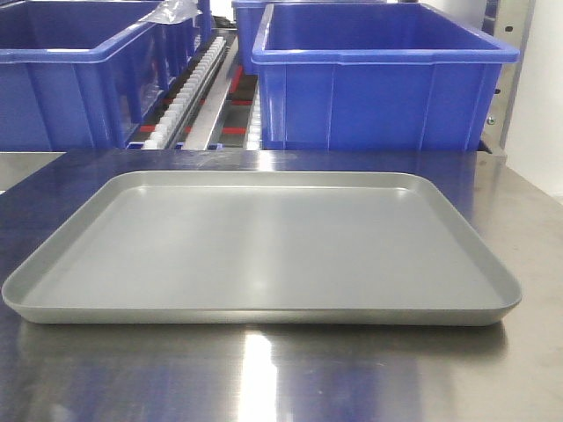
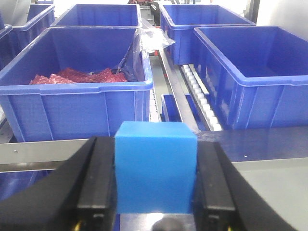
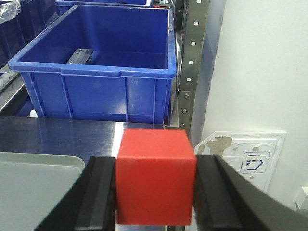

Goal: Sort and place red and blue blocks on shelf
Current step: 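Drive the base away from the table carrying both cubes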

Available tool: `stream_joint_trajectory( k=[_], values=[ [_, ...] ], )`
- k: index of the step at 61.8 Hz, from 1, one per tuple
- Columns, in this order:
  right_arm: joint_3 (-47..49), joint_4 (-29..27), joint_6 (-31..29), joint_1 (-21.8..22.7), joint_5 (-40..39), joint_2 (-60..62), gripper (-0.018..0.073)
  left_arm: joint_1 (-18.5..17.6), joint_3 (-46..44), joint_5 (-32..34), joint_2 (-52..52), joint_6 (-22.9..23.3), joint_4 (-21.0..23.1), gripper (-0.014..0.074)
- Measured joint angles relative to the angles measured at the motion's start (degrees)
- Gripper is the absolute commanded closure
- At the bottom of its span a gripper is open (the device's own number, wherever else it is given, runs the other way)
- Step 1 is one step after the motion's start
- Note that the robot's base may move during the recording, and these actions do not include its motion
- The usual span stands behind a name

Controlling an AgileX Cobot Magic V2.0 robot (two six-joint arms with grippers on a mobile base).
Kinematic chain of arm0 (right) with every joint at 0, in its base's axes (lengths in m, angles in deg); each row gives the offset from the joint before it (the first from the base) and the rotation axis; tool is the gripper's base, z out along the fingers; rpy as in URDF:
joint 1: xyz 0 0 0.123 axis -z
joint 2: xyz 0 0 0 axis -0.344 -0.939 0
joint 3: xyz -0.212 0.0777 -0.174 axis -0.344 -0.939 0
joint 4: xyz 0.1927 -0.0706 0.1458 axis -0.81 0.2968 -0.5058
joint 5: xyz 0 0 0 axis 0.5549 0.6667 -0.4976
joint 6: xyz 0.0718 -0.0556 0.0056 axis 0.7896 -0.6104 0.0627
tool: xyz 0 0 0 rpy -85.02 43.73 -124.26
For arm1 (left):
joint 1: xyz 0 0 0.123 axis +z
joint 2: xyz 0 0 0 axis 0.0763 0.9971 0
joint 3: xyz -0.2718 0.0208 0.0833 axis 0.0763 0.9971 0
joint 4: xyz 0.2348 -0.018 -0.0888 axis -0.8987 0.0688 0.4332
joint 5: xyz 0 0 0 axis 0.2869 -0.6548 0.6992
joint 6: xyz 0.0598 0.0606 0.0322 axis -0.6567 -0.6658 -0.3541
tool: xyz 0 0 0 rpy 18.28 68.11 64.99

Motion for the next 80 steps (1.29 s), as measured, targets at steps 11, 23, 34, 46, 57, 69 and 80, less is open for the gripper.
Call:
stream_joint_trajectory(
  k=[11,23,34,46,57,69,80],
  values=[
    [0.0,0.0,0.0,0.0,0.0,0.0,0.0511,0.0,0.0,0.0,0.0,0.0,0.0,0.0471],
    [0.0,0.0,0.0,0.0,0.0,0.0,0.0511,0.0,0.0,0.0,0.0,0.0,0.0,0.0471],
    [0.0,0.0,0.0,0.0,0.0,0.0,0.0511,0.0,0.0,0.0,0.0,0.0,0.0,0.0471],
    [0.0,0.0,0.0,0.0,0.0,0.0,0.0511,0.0,0.0,0.0,0.0,0.0,0.0,0.0471],
    [0.0,0.0,0.0,0.0,0.0,0.0,0.0511,0.0,0.0,0.0,0.0,0.0,0.0,0.0471],
    [0.0,0.0,0.0,0.0,0.0,0.0,0.0511,0.0,0.0,0.0,-0.1,0.0,0.0,0.0471],
    [0.0,0.0,0.0,0.0,0.0,0.0,0.0511,0.0,0.0,0.0,-0.1,0.0,0.0,0.0471]
  ],
)
